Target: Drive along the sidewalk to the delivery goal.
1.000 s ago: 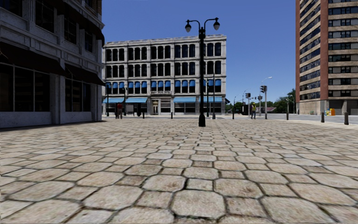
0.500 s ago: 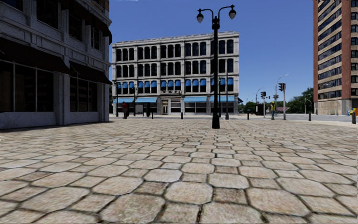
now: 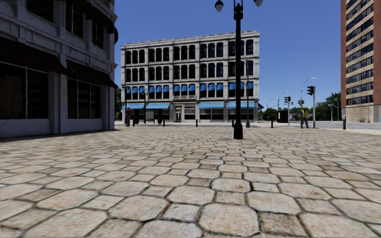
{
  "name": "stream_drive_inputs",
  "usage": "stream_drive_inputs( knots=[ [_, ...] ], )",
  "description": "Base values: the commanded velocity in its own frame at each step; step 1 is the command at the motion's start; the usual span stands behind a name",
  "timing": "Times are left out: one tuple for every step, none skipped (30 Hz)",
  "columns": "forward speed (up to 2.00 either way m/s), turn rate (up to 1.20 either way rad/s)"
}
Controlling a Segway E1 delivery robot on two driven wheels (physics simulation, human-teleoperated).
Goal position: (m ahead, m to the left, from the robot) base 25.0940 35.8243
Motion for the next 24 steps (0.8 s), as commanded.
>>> stream_drive_inputs(
  knots=[
    [2.0,0.0],
    [2.0,0.0],
    [2.0,0.0],
    [2.0,0.0],
    [2.0,0.0],
    [2.0,0.0],
    [2.0,0.0],
    [2.0,0.0],
    [2.0,0.0],
    [2.0,0.0],
    [2.0,0.0],
    [2.0,0.0],
    [2.0,0.0],
    [2.0,0.0],
    [2.0,0.0],
    [2.0,0.0],
    [2.0,0.0],
    [2.0,0.0],
    [2.0,0.0],
    [2.0,0.0],
    [2.0,0.0],
    [2.0,0.0],
    [2.0,0.0],
    [2.0,0.0]
  ],
)
